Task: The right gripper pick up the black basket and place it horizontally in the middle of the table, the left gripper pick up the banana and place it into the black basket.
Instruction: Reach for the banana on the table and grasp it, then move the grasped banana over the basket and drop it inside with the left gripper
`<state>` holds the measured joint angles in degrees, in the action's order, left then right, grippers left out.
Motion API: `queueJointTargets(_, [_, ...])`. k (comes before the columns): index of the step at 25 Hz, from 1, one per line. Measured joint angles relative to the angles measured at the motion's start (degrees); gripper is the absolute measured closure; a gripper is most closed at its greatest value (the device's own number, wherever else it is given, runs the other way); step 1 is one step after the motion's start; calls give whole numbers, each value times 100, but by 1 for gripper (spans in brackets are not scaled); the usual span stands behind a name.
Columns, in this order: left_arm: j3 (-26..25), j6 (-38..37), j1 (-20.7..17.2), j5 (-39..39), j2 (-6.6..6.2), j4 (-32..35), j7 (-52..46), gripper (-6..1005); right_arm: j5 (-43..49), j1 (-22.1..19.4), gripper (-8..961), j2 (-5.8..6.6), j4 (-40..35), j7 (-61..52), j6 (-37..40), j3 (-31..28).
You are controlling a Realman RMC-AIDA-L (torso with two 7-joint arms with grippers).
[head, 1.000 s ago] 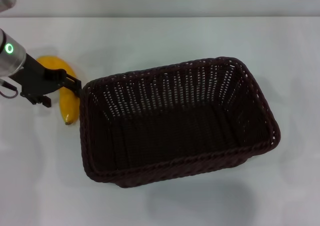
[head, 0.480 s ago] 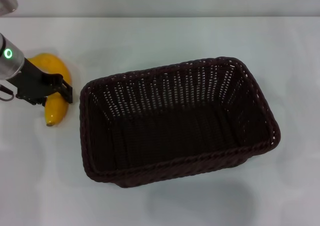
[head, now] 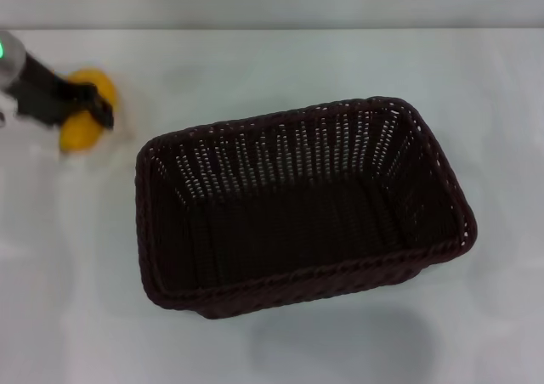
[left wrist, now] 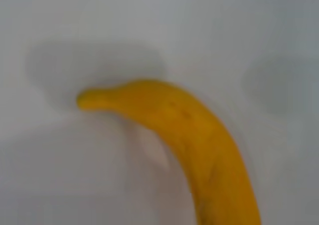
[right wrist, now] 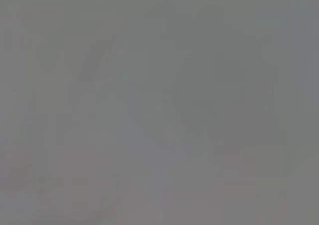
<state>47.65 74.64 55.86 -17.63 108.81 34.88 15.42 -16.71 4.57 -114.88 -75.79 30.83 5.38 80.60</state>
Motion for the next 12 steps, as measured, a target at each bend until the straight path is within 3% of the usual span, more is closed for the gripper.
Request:
queueJointTargets(3, [-1,833,37,-443,-48,1015,253,504,-3,0,505,0,-33,-3,-14,28])
queueJointTargets(7, [30,1943,447,-1092,-108,1832,612,490,-19,0,505,-5,-192,-16,-34,133])
queueJointTargets(9, [36,2343,723,-1295,-74,1894,777,483,-24,0,505,-7,-251,-39,-39,164])
queueJointTargets(12, [170,2738,1119,-1515,112,1807,1028,473,-26,13,505,-8,-313,-78,-42,192])
